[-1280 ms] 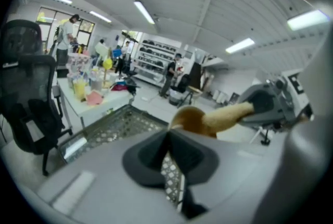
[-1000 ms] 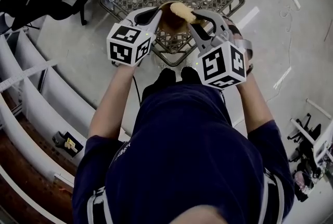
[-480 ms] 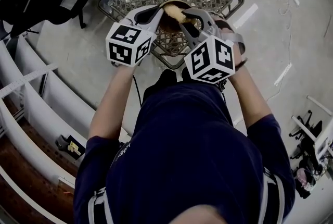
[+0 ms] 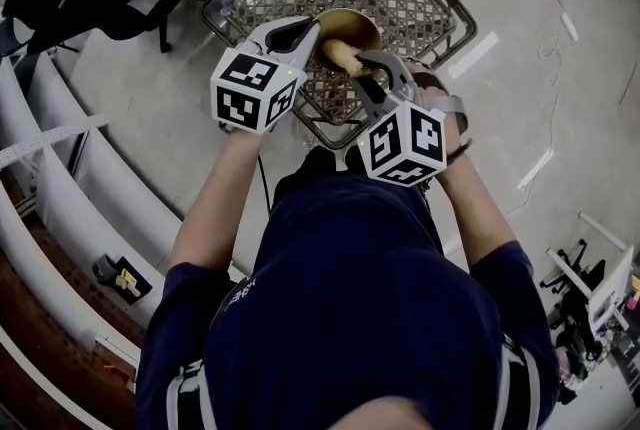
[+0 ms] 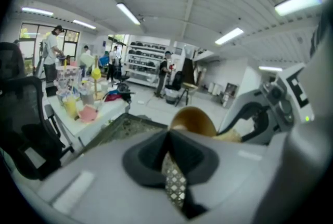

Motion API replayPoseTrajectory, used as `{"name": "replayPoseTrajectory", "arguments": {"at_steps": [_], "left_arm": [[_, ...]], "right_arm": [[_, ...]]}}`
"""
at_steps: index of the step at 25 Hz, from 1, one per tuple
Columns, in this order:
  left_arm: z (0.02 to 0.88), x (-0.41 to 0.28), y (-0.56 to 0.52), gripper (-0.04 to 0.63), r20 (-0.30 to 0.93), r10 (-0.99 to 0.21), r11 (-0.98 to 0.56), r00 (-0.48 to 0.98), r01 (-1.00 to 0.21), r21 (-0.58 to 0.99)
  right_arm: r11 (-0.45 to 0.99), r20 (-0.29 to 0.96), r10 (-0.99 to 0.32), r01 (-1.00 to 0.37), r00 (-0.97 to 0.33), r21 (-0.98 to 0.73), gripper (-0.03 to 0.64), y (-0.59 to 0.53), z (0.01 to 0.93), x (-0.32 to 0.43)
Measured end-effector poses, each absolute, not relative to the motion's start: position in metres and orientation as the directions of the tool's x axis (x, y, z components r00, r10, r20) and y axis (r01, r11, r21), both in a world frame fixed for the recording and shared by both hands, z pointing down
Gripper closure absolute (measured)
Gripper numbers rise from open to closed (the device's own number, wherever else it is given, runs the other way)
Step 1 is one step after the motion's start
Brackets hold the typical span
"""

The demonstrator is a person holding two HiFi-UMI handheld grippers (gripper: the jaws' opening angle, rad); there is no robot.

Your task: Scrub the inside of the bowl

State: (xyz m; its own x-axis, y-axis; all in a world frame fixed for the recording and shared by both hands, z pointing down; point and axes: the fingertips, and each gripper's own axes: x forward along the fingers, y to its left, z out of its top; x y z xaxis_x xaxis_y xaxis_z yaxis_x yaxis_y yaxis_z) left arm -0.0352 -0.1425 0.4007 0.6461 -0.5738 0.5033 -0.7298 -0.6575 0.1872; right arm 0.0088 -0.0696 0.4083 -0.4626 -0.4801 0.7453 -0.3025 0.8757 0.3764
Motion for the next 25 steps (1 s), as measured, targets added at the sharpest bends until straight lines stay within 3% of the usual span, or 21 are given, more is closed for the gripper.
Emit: {"name": "replayPoseTrajectory", "arguments": {"at_steps": [25], "left_arm": [[0.405,-0.040,-0.143,0.583,0.491,-0.589,-0.610,0.641,-0.752,0.250]], "right_arm": [[0.908,0.735,-0.418,-0.236,-0.533,0.346,0.541,-0.048,0.399,-0.001]]}}
